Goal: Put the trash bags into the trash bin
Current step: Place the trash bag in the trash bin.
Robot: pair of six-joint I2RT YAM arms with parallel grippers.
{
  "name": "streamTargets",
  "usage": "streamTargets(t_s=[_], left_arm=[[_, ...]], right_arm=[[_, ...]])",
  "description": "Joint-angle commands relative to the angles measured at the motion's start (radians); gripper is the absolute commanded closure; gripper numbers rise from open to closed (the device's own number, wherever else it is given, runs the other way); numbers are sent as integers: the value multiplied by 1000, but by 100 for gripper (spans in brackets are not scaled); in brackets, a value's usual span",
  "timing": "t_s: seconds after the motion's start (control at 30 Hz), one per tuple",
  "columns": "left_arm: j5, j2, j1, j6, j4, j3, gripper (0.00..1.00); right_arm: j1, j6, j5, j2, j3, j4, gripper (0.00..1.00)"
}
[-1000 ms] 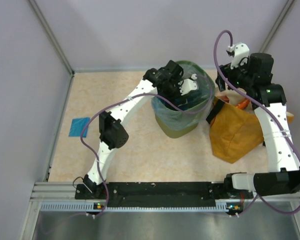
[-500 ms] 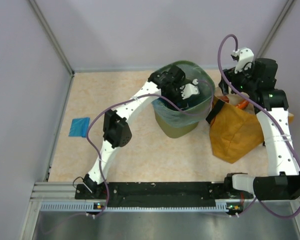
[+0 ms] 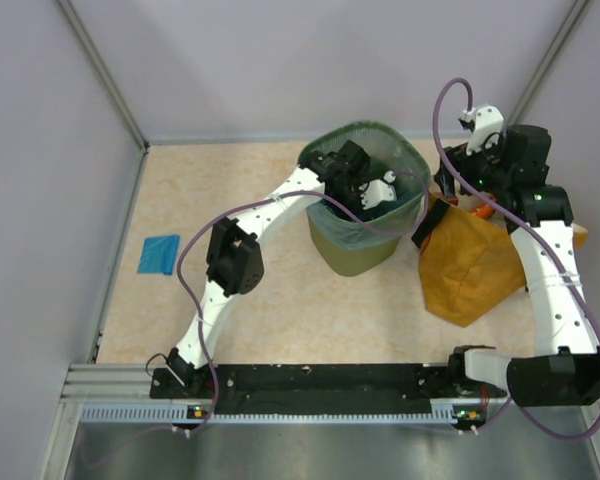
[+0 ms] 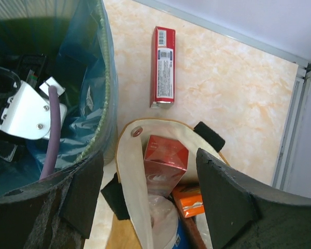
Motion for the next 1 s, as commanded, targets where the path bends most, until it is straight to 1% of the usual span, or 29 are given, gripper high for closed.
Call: streamTargets(t_s=[0.0, 0.2, 0.27, 0.67, 0.97], left_arm=[[8, 6, -5, 15, 14, -13, 2], [28, 26, -5, 34, 2, -19, 2], [39, 29, -5, 41, 2, -33, 2], [64, 34, -3, 44, 14, -62, 2], [83, 32, -3, 81, -29, -70, 2]], right_arm=[[-10, -5, -23, -37, -13, 35, 29], [-10, -8, -25, -45, -27, 40, 29], [-38, -11, -23, -46, -30, 38, 29], [-44, -20, -28, -57, -58, 38, 29], [-49, -20, -33, -59, -69, 38, 29]])
